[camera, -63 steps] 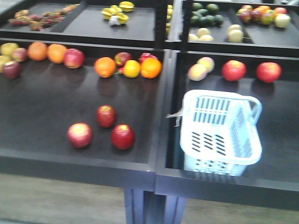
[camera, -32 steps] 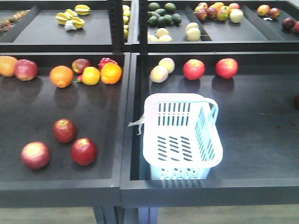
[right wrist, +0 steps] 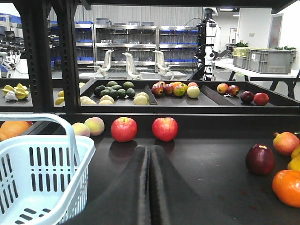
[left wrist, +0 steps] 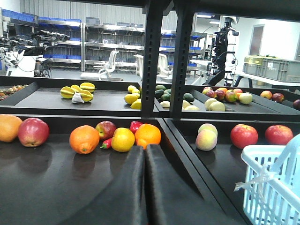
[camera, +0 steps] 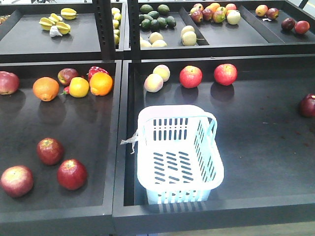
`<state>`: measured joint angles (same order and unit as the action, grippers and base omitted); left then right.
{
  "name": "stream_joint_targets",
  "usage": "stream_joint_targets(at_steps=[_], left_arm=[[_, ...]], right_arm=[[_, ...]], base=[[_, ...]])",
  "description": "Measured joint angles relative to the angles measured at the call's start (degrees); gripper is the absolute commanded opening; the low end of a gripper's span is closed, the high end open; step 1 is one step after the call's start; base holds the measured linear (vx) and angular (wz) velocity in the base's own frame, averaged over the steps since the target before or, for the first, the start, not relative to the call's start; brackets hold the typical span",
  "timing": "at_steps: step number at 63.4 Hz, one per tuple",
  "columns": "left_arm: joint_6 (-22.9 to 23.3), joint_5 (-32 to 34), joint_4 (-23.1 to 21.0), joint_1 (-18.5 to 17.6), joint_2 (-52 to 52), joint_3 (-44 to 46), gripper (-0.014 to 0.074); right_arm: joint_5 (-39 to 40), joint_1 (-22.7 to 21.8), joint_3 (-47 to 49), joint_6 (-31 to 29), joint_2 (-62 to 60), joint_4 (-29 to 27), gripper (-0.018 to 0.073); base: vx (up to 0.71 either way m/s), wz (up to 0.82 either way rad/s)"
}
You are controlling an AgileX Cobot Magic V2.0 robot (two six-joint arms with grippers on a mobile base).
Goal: Pick three apples into basket with both arms
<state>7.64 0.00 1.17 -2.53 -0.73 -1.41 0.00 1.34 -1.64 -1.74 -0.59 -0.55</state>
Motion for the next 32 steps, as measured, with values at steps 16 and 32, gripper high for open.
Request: stream_joint_targets(at_steps=[16,32], left_arm=[[0.00,0.00,0.00,0.00,0.00,0.00,-0.0006],[0.00,0.00,0.00,0.00,0.00,0.00,-0.0006]], right_arm=[[0.00,0.00,0.00,0.00,0.00,0.00,-0.0009],[0.00,0.00,0.00,0.00,0.00,0.00,-0.0009]], base=[[0.08,0.02],[0.10,0.05]])
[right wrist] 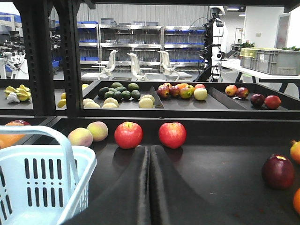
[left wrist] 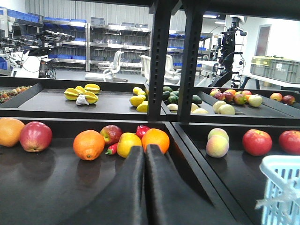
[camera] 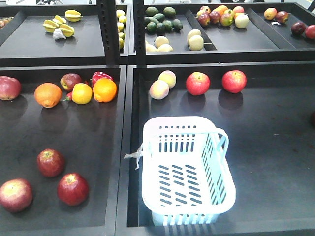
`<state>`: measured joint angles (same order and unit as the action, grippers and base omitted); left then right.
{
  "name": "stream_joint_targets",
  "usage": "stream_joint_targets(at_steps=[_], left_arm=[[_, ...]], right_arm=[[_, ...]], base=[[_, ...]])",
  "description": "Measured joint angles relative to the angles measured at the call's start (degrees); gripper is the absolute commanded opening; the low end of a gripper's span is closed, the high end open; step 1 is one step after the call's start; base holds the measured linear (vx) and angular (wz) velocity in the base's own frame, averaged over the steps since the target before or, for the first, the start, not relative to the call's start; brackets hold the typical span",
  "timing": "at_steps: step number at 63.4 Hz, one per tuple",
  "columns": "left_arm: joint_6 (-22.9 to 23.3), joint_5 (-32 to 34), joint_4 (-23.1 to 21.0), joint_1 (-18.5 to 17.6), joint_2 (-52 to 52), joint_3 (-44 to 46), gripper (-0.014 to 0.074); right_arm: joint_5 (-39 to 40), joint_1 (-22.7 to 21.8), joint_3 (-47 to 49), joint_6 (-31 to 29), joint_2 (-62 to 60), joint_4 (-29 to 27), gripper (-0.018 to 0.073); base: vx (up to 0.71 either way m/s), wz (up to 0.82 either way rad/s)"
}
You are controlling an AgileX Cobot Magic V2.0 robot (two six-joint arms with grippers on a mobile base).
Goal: Pick three apples into basket with both arms
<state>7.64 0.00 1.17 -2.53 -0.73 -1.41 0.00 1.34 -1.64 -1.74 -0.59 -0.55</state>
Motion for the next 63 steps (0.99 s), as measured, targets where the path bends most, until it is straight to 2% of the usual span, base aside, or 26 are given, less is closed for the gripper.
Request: stream_joint_targets(at_steps=[63], left_arm=[[0.00,0.00,0.00,0.00,0.00,0.00,-0.0006]], right_arm=[[0.00,0.00,0.00,0.00,0.00,0.00,-0.0009]], base=[[0.07,0.03]])
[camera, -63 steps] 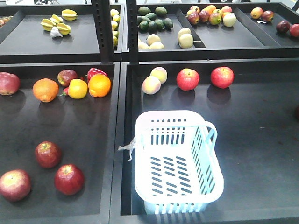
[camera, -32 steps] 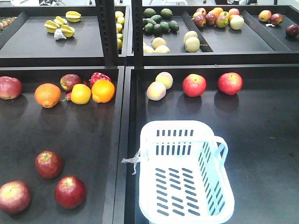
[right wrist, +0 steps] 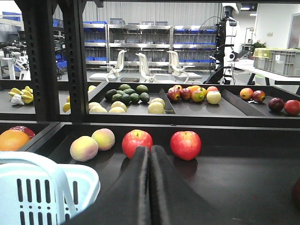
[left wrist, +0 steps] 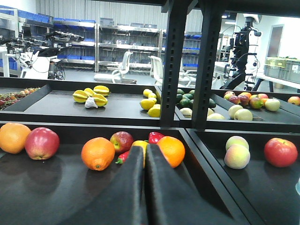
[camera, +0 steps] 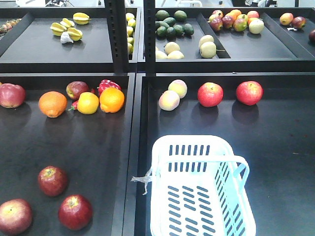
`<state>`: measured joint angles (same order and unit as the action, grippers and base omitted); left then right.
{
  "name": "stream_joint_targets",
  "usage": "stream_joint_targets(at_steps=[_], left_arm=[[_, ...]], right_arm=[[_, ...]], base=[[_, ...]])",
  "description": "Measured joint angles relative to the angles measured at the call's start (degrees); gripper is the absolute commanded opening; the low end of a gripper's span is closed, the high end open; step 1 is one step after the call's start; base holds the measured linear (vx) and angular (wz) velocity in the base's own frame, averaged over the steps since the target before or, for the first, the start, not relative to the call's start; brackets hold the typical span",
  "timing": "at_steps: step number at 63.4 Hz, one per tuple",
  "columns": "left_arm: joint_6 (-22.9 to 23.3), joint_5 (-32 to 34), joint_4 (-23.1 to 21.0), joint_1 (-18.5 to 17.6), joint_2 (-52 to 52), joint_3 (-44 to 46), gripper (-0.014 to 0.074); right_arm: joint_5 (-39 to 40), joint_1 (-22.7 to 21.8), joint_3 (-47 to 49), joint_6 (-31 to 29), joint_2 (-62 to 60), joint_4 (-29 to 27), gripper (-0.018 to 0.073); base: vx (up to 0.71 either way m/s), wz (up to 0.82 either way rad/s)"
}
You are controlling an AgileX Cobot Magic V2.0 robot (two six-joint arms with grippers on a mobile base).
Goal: Pick three apples into basket with both arms
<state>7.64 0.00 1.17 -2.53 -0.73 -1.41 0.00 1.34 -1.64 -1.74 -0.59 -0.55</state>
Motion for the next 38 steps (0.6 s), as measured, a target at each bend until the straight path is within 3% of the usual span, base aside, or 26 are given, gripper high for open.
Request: stream_joint_targets(at_steps=[38], left_arm=[[0.00,0.00,0.00,0.00,0.00,0.00,-0.0006]], right_arm=[[0.00,0.00,0.00,0.00,0.00,0.00,-0.0009]], base=[[0.00,0.00]])
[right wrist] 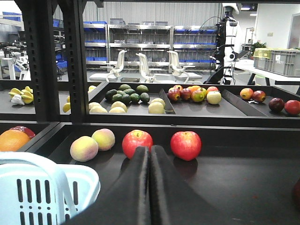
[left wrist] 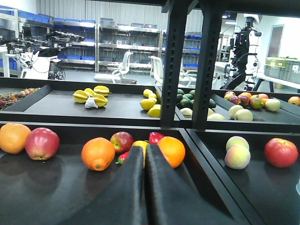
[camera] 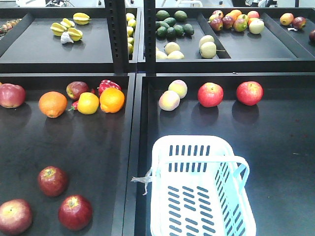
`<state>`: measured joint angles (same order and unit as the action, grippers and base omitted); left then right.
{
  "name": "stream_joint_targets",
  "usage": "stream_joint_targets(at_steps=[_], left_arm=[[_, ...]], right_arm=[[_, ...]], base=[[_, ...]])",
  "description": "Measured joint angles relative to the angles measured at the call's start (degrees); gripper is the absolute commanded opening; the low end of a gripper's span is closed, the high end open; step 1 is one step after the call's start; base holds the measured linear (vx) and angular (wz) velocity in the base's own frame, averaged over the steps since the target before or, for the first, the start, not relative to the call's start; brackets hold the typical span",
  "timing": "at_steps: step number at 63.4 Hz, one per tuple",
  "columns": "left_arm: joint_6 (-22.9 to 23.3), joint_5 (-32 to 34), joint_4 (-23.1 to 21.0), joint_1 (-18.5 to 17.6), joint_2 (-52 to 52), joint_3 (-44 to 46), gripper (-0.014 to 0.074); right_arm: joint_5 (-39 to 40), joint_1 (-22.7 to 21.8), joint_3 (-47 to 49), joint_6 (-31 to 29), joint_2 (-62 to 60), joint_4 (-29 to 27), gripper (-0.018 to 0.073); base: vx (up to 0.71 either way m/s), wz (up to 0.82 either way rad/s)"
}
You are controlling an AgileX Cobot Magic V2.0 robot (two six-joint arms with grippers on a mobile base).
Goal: Pick three apples into basket with both arms
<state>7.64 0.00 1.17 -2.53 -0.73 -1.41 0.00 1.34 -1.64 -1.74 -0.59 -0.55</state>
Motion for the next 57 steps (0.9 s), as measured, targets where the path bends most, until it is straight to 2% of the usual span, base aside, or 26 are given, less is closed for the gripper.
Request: stream_joint_targets(at_steps=[35,48,57], left_arm=[[0.00,-0.98,-0.18,0.00,0.00,0.79,-0.0006],[0.00,-4.02,-0.18,0.00,2.79,10.63,-0.0006],[0.00,-11.79,-0.18,0.00,11.68,20.39,-0.0006]], right_arm=[[0.00,0.00,0.00,0.00,0.00,0.00,-0.0009],[0.00,0.00,0.00,0.00,0.00,0.00,-0.0009],[0.00,0.00,0.00,0.00,0.00,0.00,-0.0009]], base=[[0.00,0.00],[0.00,0.00],[0.00,0.00]])
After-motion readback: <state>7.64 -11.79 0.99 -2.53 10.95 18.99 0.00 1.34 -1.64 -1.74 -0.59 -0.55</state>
